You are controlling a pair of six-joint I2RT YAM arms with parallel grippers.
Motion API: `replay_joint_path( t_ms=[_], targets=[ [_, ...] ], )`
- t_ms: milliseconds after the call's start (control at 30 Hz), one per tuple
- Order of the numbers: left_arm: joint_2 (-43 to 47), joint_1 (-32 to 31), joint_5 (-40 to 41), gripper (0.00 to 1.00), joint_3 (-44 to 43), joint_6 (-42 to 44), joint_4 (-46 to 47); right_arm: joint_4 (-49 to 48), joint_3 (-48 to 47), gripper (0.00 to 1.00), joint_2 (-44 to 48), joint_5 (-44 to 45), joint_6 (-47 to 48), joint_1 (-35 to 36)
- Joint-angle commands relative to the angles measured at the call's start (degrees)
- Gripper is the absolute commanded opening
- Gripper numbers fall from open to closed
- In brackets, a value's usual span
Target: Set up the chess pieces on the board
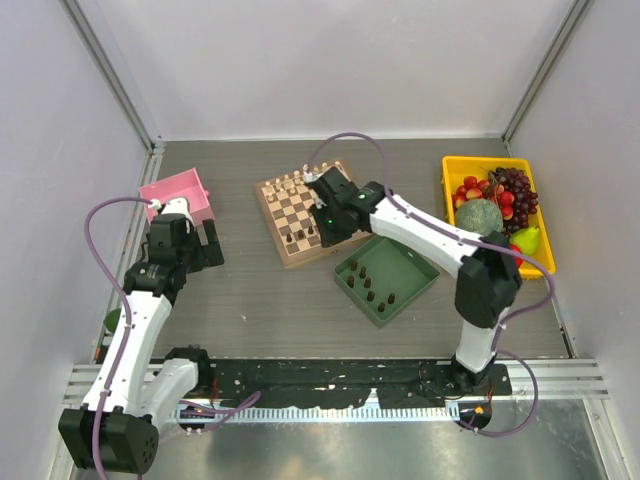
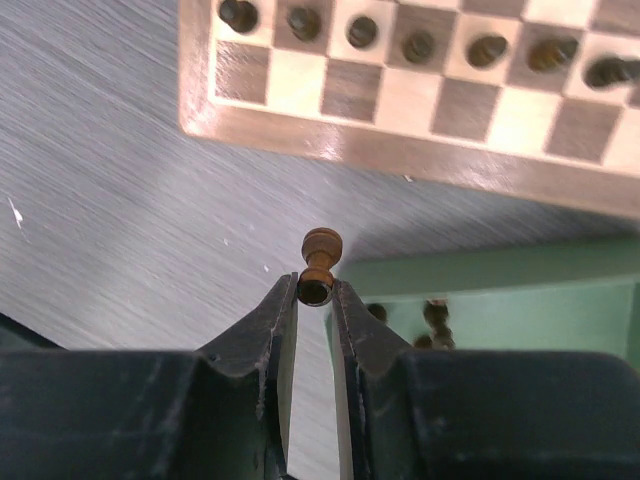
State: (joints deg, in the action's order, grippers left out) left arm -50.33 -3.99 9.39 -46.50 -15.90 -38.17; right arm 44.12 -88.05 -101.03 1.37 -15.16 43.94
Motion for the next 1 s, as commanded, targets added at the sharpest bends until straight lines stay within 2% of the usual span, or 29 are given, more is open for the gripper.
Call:
replay_joint_path(
  t_ms=[0,367,467,967],
  targets=[
    [1.1,0.3,-0.4,0.99,-2.0,0.6,0.1,0.6,-8.7,0.17,-5.9,0.3,0.2,2.4],
    [1.4,0.4,-0.7,0.99,-2.0,0.5,0.2,3.5,-23.1,0.17,-20.1,-0.5,0.4,4.0],
    [1.4,0.4,-0.7,0.99,-2.0,0.5,0.1,3.9,-25.0,0.18,-22.6,-3.0,0.5,4.2],
    [1.4,0.4,-0.9,0.99,-2.0,0.5,0.3,5.2,-30.5,0.18,-28.8,-3.2,0.7,4.2]
  ],
)
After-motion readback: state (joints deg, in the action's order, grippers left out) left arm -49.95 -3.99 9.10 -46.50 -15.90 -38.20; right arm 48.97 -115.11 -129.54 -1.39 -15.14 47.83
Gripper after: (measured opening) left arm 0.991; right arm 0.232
